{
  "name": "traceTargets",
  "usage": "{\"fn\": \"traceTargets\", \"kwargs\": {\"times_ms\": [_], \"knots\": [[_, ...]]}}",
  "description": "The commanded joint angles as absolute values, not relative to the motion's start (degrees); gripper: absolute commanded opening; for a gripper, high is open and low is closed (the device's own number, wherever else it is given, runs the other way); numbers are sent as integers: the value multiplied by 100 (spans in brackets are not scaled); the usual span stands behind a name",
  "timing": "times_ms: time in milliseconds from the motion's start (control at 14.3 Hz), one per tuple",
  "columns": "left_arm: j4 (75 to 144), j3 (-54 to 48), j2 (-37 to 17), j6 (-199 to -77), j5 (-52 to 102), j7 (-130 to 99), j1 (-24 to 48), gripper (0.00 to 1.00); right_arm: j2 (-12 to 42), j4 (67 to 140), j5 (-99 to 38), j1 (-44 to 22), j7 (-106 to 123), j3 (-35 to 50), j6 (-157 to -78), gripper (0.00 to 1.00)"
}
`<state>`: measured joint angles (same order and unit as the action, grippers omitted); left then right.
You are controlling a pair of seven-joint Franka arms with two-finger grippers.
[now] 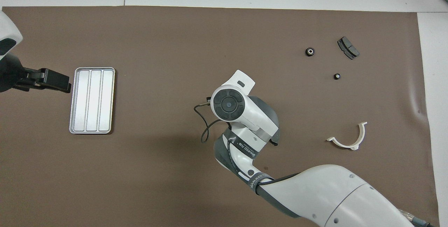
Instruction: Place bearing gear from tray to pile
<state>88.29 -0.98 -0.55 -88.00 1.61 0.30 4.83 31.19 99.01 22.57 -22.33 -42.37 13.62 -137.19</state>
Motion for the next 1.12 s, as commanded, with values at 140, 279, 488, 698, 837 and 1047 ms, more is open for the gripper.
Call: {"fn": "traceTargets", "kwargs": {"times_ms": [140, 279, 488, 698, 837, 1047], "knots": [[8780, -105, -70, -8815, 193, 176, 237, 100, 2962, 10028, 2391, -2206, -4395, 1345, -13711, 11], [8824, -105, -18, -8807, 193, 115, 237, 100, 2901, 10020, 2399, -2110, -4360, 1327, -13685, 11], [8965, -105, 70, -8745, 193, 105, 229, 100, 2541, 10072, 2391, -1785, -4176, 1336, -13334, 11], [8965, -105, 70, -8745, 193, 105, 229, 100, 2443, 10090, 2382, -1364, -3912, 1336, -13237, 11], [8965, -105, 70, -8745, 193, 105, 229, 100, 2435, 10107, 2382, -995, -3536, 1336, -13228, 11], [8965, -105, 70, -8745, 193, 105, 229, 100, 2321, 10283, 2373, -441, -2885, 1345, -13236, 11]]}}
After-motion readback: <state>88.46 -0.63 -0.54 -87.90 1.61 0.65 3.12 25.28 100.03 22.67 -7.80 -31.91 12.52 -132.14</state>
